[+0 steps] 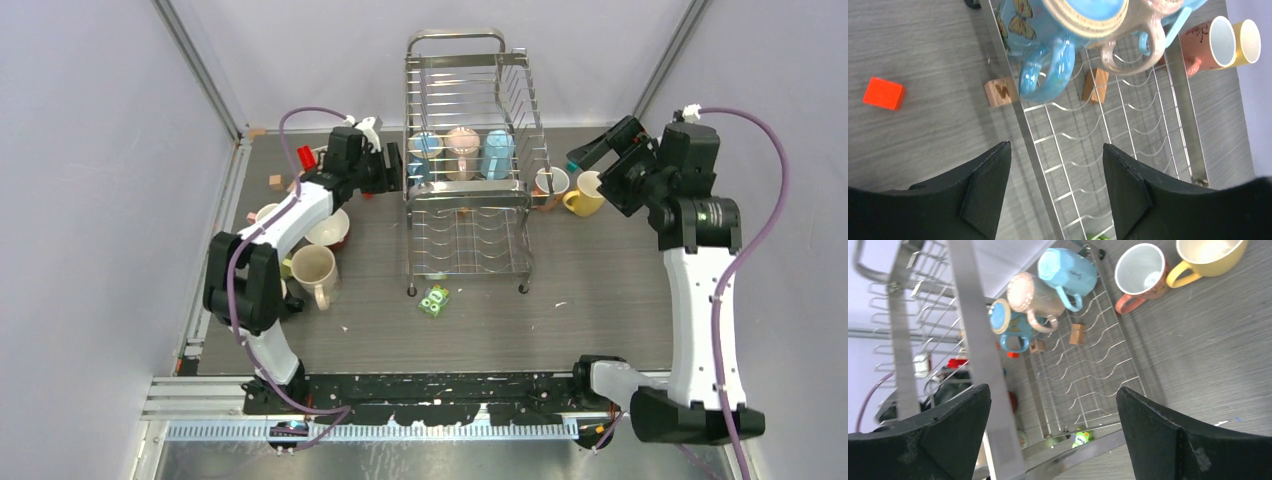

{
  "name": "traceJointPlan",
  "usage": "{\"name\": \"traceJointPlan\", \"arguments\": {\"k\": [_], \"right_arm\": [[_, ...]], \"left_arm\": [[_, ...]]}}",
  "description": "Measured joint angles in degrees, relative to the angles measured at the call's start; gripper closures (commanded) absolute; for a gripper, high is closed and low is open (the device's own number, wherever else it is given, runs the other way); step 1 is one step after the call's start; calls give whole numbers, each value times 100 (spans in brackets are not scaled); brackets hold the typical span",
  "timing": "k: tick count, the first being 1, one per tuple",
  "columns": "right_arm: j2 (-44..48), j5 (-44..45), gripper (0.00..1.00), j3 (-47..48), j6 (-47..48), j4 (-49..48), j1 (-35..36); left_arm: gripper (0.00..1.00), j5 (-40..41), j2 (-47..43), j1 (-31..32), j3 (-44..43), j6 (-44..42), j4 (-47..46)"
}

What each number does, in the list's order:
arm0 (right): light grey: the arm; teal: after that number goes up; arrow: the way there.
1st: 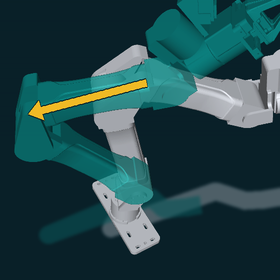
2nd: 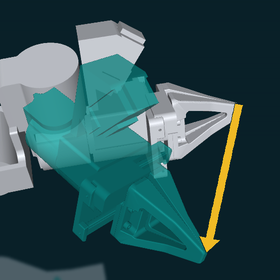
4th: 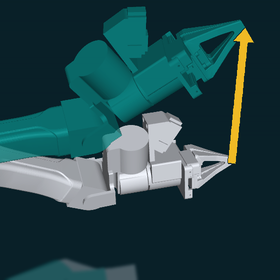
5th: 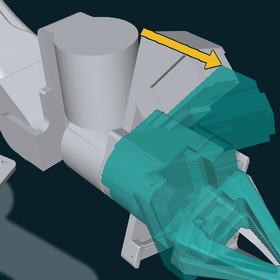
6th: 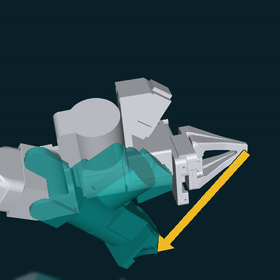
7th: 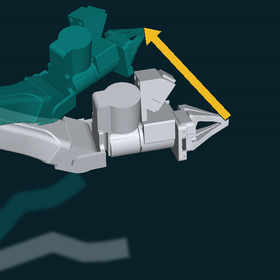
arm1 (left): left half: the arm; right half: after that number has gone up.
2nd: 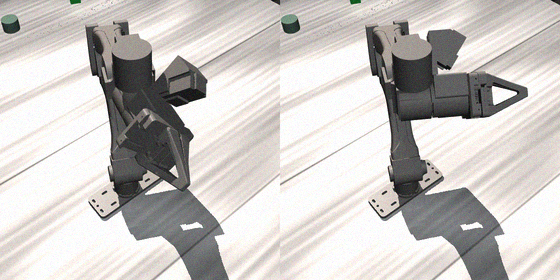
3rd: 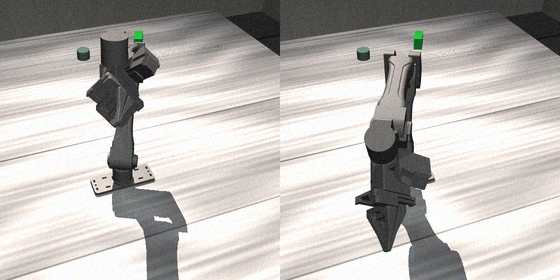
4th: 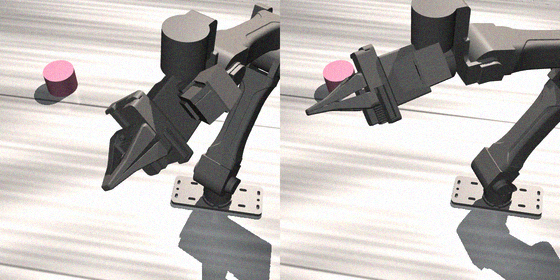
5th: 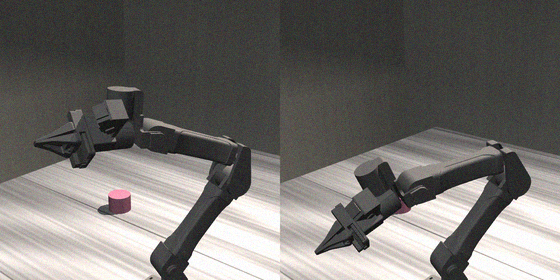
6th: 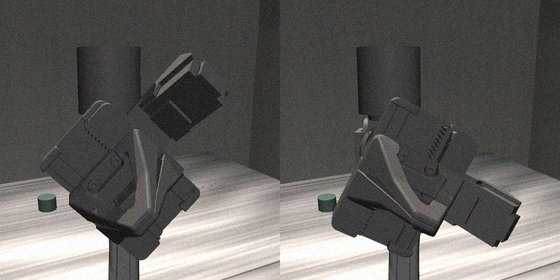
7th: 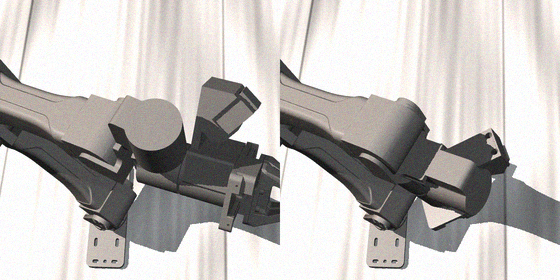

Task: Unload the cups from the dish rack
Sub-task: Unload the cup from the dish rack.

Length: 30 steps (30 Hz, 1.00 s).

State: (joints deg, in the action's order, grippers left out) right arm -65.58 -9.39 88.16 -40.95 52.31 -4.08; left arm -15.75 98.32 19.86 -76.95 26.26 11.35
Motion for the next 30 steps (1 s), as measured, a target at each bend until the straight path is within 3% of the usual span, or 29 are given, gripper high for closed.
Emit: {"name": "traceJointPlan", "arguments": {"k": [8, 30], "right_arm": [[669, -225, 0, -26, -208, -118, 79], [605, -122, 0, 540, -297, -46, 210]], "left_arm": [[33, -35, 776, 2, -389, -256, -481], [46, -118, 1663, 90, -1298, -1272, -588]]}}
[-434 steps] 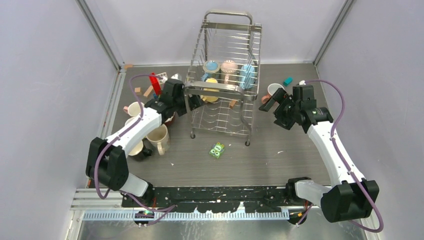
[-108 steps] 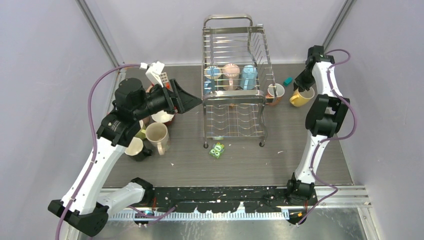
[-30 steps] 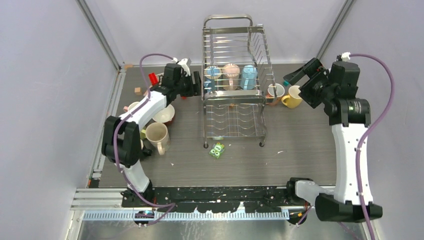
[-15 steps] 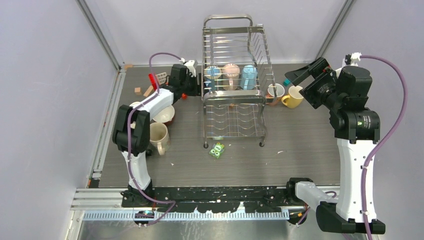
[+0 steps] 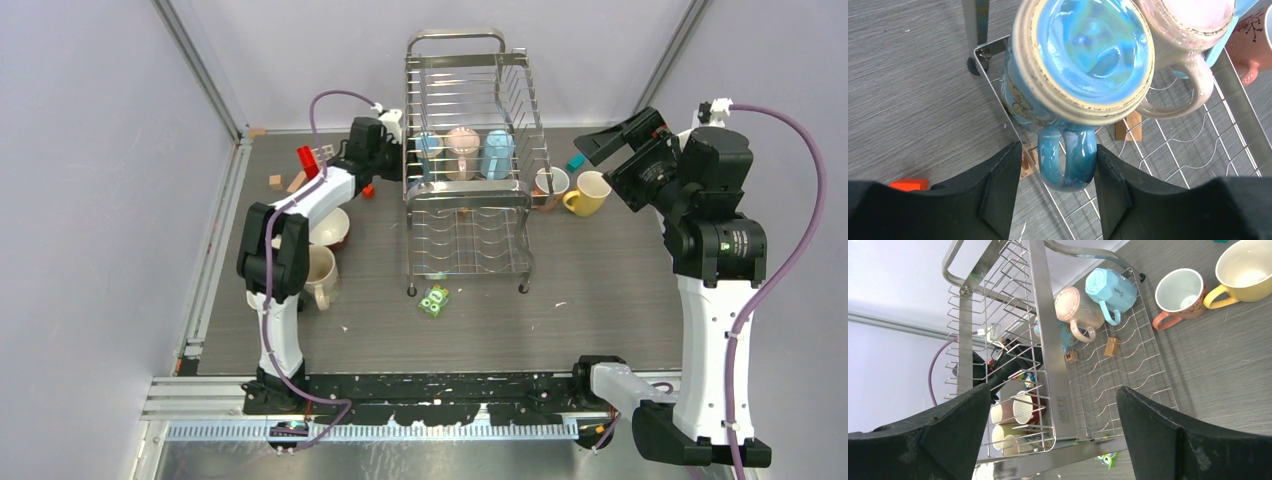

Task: Unload the cups from the dish rack
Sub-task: Unload the cup from the dish rack.

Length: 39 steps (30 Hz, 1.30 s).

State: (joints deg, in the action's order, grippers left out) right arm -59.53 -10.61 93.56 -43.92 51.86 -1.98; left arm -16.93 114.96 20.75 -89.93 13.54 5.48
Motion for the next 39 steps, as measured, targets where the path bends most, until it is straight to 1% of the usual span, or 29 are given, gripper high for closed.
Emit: {"name": "traceJointPlan", "arguments": {"k": [4, 9, 16, 25, 28, 37, 39], "right_arm": [[-81, 0, 0, 11, 0, 0, 0], [-151, -4, 0, 11, 0, -13, 0], [-151, -9, 0, -2, 2, -94, 0], [-153, -68, 0, -98, 4, -122, 0], [-153, -83, 0, -122, 4, -133, 0], [-162, -101, 0, -155, 2, -138, 0], [-162, -105, 0, -173, 2, -149, 0]], "left_arm": [[49, 59, 168, 85, -192, -133, 98], [51, 227, 214, 175, -199, -269, 254], [58, 415, 289, 289, -223, -400, 330], [64, 846, 420, 452, -426, -619, 533], [69, 981, 463, 492, -522, -673, 588], [98, 1143, 474, 546, -555, -796, 601], [100, 1156, 474, 551, -555, -802, 601]]}}
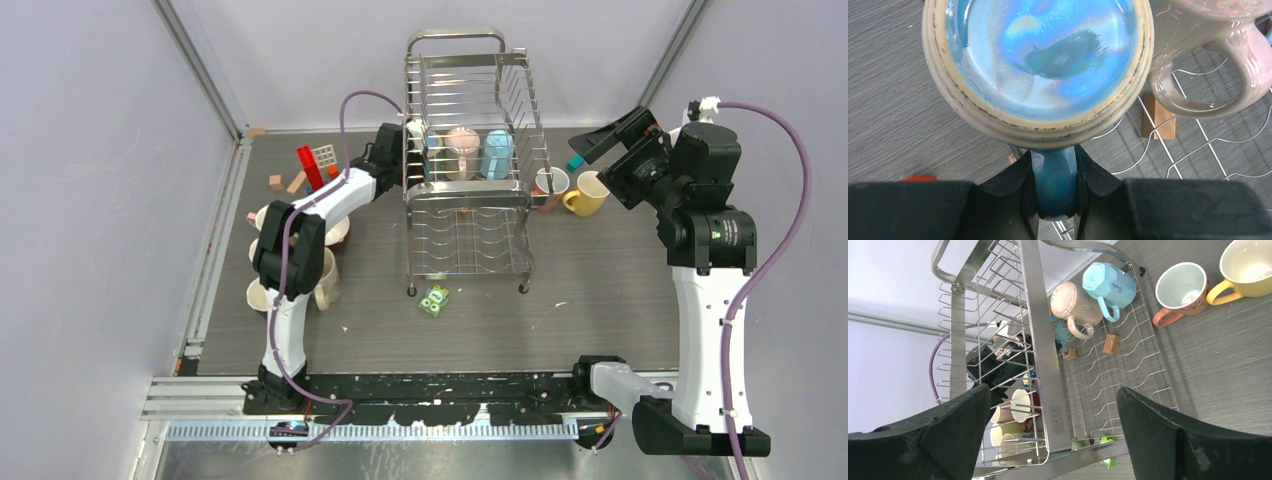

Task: Unload the cups from the dish rack
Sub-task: Unload the cup from the dish rack.

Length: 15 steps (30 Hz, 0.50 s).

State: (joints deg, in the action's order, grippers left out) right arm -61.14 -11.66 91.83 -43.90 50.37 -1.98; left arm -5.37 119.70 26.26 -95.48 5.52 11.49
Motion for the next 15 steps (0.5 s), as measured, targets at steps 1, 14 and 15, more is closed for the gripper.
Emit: {"name": "traceJointPlan", "arguments": {"k": [1, 14, 15], "right_arm": [[0, -2, 0, -17, 0, -20, 0], [0, -7, 0, -221, -4, -116, 0], [0, -7, 0, -223, -4, -118, 0]], "left_arm": [[100, 4, -2, 4, 0, 0, 0], [100, 15, -627, 76, 688, 146, -2], [100, 15, -699, 83, 758, 168, -2]]}}
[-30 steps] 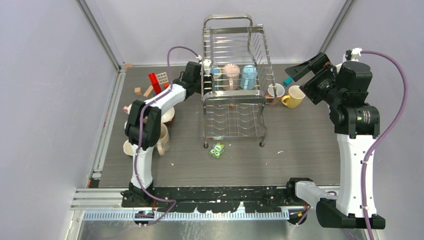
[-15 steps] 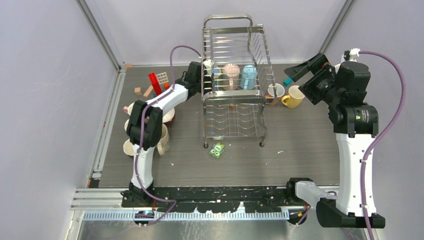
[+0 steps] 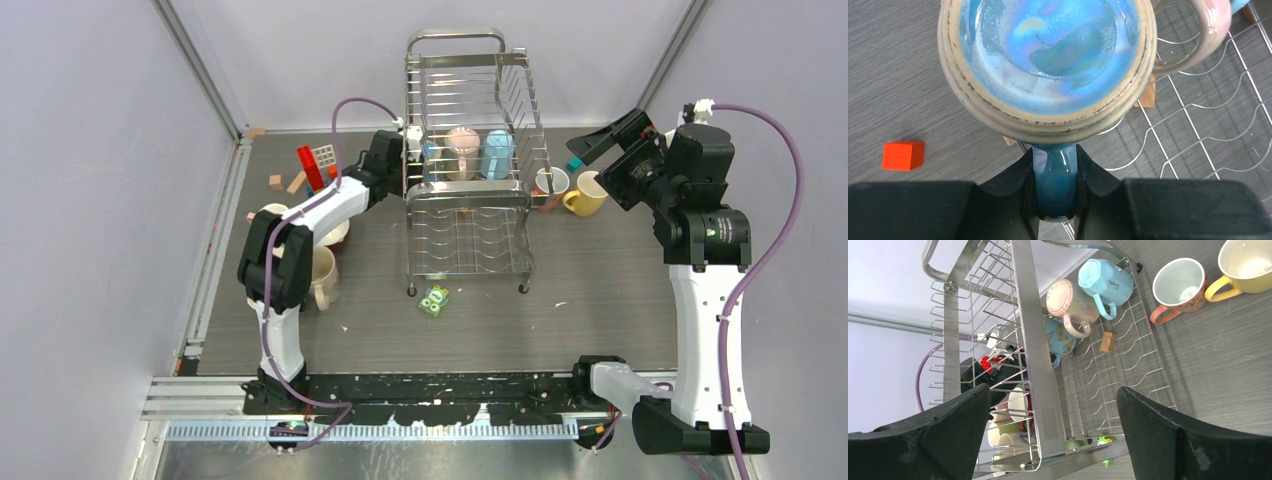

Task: Unload the cups from the dish rack
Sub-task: Unload the cup from the dish rack.

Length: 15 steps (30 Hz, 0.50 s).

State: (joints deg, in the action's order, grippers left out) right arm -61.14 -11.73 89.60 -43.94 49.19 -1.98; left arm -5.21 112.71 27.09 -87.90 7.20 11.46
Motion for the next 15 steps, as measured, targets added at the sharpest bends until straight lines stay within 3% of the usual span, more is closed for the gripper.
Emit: {"name": "traceJointPlan", "arguments": {"k": [15], "right_arm": [[0, -22, 0, -20, -31, -129, 0]], "left_arm": [[100, 79, -918, 9, 627, 459, -142]]}}
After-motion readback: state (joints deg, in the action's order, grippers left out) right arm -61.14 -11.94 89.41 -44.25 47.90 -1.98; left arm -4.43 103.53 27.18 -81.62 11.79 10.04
